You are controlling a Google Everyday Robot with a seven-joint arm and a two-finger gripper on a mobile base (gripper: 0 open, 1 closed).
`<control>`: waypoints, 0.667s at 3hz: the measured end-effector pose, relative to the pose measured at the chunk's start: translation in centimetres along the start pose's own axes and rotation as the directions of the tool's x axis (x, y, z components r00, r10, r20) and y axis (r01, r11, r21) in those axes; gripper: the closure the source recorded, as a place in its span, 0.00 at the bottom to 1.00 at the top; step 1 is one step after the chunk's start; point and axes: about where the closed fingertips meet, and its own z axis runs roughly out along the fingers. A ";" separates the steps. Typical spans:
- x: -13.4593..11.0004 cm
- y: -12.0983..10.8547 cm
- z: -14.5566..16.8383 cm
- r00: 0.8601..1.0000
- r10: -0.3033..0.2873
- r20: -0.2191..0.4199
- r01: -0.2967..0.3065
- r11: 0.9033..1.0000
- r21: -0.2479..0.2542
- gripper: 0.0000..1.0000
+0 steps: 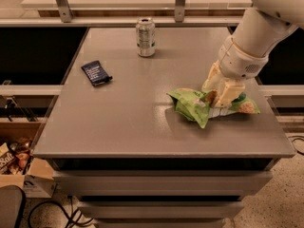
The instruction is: Move green rice chip bag near rxbar blueberry
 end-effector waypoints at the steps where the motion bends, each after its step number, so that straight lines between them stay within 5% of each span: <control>1: 0.3 -1.4 -1.2 1.000 -0.006 -0.011 0.006 0.999 0.041 1.00; 2: 0.0 -3.1 -3.6 1.000 -0.019 -0.019 0.020 0.994 0.105 1.00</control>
Offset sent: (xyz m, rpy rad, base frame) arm 0.0418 -0.0064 0.0695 0.0022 -0.1718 -0.0076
